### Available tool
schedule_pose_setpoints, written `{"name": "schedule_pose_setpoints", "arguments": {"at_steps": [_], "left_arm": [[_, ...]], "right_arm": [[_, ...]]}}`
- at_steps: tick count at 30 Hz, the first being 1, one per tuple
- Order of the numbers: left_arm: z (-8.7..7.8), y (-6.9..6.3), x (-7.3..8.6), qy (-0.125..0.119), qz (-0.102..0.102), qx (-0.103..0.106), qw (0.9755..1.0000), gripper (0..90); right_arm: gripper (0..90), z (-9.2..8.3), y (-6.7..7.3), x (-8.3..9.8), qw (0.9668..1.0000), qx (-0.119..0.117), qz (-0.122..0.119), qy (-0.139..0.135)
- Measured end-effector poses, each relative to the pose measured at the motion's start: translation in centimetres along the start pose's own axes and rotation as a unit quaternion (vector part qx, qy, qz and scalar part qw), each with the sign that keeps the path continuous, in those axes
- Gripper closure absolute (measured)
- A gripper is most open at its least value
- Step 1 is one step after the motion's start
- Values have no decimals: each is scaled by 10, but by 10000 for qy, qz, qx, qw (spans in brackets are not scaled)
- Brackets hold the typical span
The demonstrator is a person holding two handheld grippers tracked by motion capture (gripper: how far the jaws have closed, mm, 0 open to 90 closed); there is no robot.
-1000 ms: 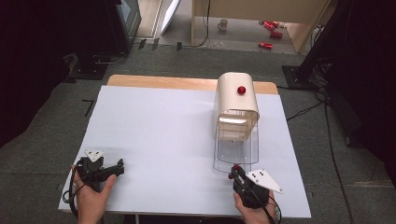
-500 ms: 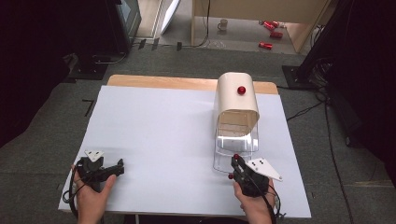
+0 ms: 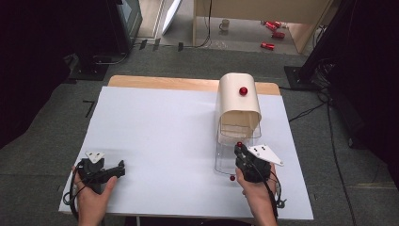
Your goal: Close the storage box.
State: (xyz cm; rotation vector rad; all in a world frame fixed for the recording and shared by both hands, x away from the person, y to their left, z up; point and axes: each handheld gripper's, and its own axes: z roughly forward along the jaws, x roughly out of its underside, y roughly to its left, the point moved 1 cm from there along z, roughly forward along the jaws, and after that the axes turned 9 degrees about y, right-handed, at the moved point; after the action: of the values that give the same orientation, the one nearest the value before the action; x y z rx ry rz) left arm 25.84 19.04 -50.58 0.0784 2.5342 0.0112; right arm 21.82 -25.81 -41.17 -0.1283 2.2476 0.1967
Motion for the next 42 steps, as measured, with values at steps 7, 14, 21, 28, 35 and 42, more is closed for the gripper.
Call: {"name": "schedule_pose_setpoints", "arguments": {"at_steps": [7,14,21,28,35,42], "left_arm": [[0,0,0,6,6,0,10000,0],[0,0,0,5,8,0,10000,0],[0,0,0,6,8,-1,10000,0],[0,0,0,3,6,-1,10000,0],[0,0,0,0,3,-2,10000,0],[0,0,0,6,10,-1,10000,0]], "right_arm": [[767,13,-3,-11,10000,51,3,16],[768,22,-7,-19,10000,79,1,28],[767,33,-11,-29,9999,71,50,51],[769,38,-12,-34,10000,52,61,44],[773,42,-8,-36,10000,-21,67,49],[544,42,-6,-31,9996,-205,-28,215]]}}
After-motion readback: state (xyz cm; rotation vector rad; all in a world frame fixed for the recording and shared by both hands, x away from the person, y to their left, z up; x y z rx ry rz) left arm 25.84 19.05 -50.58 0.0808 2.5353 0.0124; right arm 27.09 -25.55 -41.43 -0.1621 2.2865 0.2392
